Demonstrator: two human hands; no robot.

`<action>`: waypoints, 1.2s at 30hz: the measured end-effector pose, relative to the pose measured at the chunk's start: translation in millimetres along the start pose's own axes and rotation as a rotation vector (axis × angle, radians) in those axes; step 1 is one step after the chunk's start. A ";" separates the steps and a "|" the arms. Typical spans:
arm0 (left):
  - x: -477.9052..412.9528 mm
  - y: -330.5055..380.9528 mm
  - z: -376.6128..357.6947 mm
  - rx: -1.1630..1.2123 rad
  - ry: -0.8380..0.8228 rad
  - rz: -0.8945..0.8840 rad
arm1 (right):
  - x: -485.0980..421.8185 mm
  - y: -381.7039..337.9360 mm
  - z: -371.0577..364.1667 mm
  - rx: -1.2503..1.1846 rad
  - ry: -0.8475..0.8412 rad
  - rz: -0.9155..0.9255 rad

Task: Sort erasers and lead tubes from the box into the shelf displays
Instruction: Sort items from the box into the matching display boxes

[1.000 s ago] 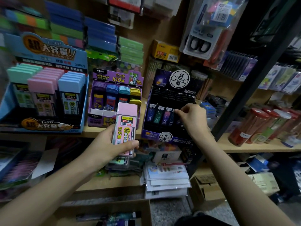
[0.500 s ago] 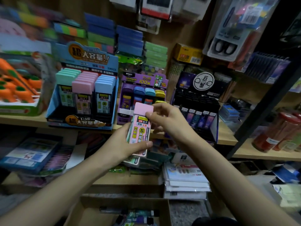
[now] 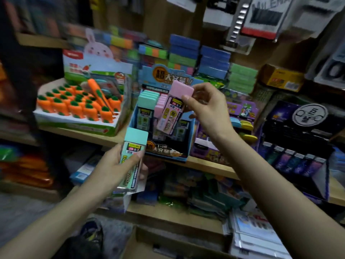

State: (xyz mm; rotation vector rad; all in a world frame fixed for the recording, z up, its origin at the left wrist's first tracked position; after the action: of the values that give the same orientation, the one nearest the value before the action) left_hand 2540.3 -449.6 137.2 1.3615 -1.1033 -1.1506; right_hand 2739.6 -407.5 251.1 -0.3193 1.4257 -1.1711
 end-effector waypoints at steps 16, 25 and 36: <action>1.8 -3.4 33.8 -0.075 0.012 -0.023 | 16.7 19.5 -30.4 0.199 -0.097 0.169; 0.8 -2.3 34.8 -0.058 0.015 -0.035 | 12.4 6.6 -35.2 0.281 -0.200 0.193; 2.2 3.0 28.3 -0.071 0.004 -0.054 | 18.9 9.6 -41.8 0.337 -0.121 0.279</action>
State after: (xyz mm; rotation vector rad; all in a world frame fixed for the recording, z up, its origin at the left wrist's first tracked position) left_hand 2512.4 -455.6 138.6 1.3446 -1.0189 -1.2143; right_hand 2702.7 -398.6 223.6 0.0435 1.1037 -1.1172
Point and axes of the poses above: each hand's wrist, its own x-axis away from the middle knuckle, its own z-axis out of the back of the hand, y = z × x, the point moved 2 cm from there along -x, towards the middle knuckle, and after that the axes turned 13 degrees about y, right-handed, at the moved point
